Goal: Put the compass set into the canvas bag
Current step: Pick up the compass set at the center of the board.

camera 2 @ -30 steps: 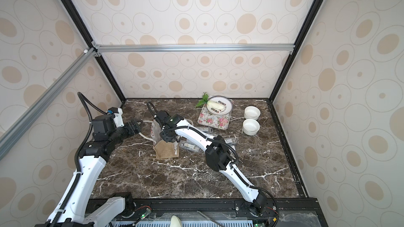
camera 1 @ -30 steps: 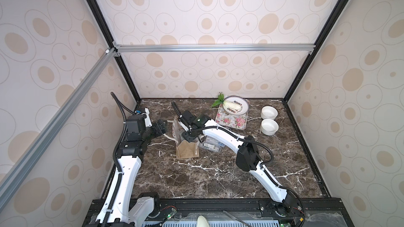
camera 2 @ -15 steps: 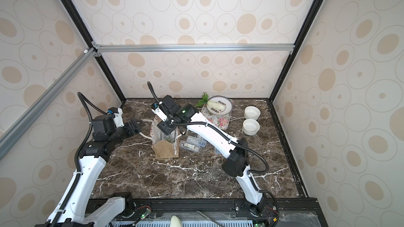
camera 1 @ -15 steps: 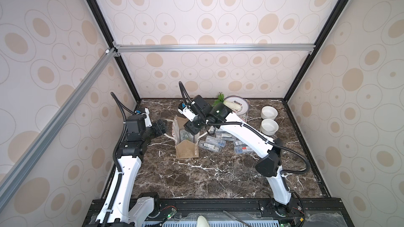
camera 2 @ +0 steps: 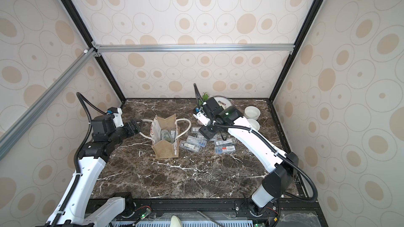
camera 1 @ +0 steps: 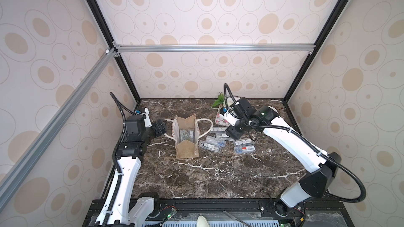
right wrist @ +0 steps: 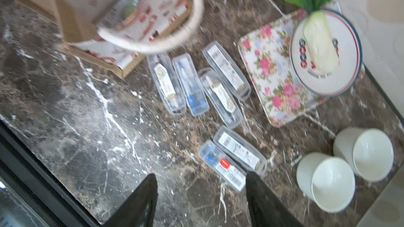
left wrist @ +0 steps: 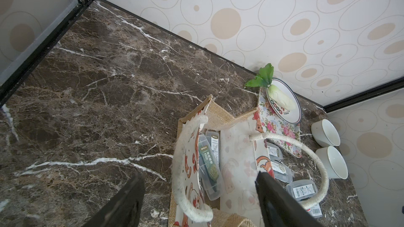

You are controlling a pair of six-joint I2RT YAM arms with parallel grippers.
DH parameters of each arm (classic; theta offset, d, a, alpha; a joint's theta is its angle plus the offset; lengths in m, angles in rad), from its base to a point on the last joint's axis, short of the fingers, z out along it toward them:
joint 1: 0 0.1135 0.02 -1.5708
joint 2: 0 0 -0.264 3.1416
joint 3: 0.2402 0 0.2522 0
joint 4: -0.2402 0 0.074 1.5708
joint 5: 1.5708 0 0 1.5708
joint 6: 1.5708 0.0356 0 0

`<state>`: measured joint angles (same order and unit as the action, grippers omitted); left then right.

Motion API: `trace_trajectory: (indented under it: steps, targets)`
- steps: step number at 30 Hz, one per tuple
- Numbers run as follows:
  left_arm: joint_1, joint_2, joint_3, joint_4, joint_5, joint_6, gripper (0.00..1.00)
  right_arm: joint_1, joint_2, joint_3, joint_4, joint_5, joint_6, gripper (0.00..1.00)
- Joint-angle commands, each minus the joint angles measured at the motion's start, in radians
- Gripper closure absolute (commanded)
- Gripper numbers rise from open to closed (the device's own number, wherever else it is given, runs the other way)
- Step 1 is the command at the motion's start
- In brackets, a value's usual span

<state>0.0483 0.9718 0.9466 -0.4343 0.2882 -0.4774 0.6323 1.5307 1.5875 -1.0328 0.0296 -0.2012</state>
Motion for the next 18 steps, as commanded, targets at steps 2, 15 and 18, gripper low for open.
trace_trajectory:
  steps: [2, 15, 18]
  targets:
    - [-0.006, 0.0, 0.016, 0.012, -0.008, 0.003, 0.19, -0.083, -0.039, -0.137, -0.001, -0.069, -0.043, 0.32]
    - [-0.012, -0.002, 0.02, -0.001, -0.011, 0.002, 0.18, -0.178, 0.203, -0.206, 0.007, -0.16, -0.046, 0.33]
    - [-0.011, 0.002, 0.02, -0.001, -0.011, 0.003, 0.18, -0.187, 0.245, -0.217, 0.038, -0.155, -0.058, 0.32]
